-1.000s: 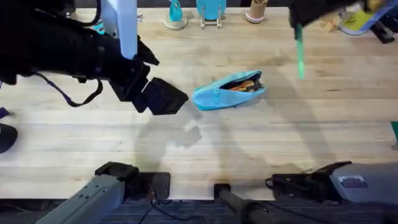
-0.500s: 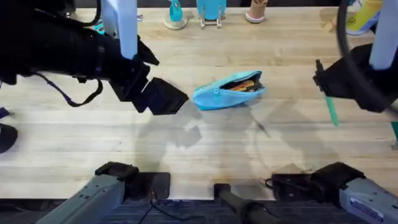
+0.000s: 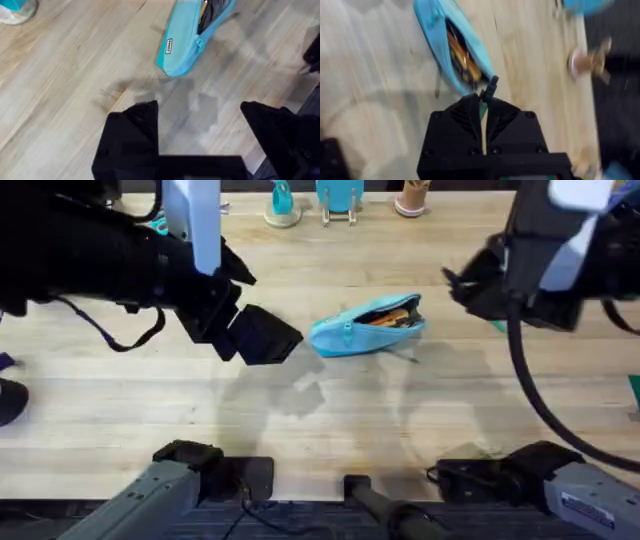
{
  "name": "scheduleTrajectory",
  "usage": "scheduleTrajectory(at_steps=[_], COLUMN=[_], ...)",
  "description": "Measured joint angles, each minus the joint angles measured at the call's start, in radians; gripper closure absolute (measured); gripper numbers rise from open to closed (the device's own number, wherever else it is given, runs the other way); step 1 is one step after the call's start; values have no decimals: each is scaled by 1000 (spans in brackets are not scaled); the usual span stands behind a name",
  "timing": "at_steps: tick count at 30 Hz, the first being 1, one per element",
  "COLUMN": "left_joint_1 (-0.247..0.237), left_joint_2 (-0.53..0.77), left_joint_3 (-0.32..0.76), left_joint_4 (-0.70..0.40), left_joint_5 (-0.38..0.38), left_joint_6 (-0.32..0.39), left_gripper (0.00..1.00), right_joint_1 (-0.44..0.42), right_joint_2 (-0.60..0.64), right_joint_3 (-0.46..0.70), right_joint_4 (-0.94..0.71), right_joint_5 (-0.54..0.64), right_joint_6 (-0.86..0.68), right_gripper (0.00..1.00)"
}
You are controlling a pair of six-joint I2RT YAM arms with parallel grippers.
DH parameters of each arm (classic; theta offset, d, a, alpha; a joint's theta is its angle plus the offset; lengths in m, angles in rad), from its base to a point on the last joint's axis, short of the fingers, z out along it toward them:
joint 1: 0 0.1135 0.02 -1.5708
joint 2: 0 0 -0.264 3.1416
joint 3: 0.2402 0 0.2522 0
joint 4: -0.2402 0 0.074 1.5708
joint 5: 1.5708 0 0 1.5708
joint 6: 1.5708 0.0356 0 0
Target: Unzip the bag, pick up the pens from the table one at a time and place them inside, then zip the bag closed.
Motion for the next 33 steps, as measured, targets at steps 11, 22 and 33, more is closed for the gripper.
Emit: scheduleTrajectory(at_steps=[11, 22, 33], left_joint_1=[0, 0, 0], left_joint_2=[0, 0, 0], left_joint_3=[0, 0, 0], left_joint_4=[0, 0, 0], left_joint_5=[0, 0, 0], left_joint_6=[0, 0, 0], left_gripper=[5, 5, 6], right_joint_1=[0, 16, 16], right_joint_2=[227, 359, 425], right_joint_3=[0, 0, 0], right_joint_4=[180, 112, 86], right_joint_5=[-226, -330, -363], right_joint_6=[-249, -464, -664], right_gripper=[968, 968, 968])
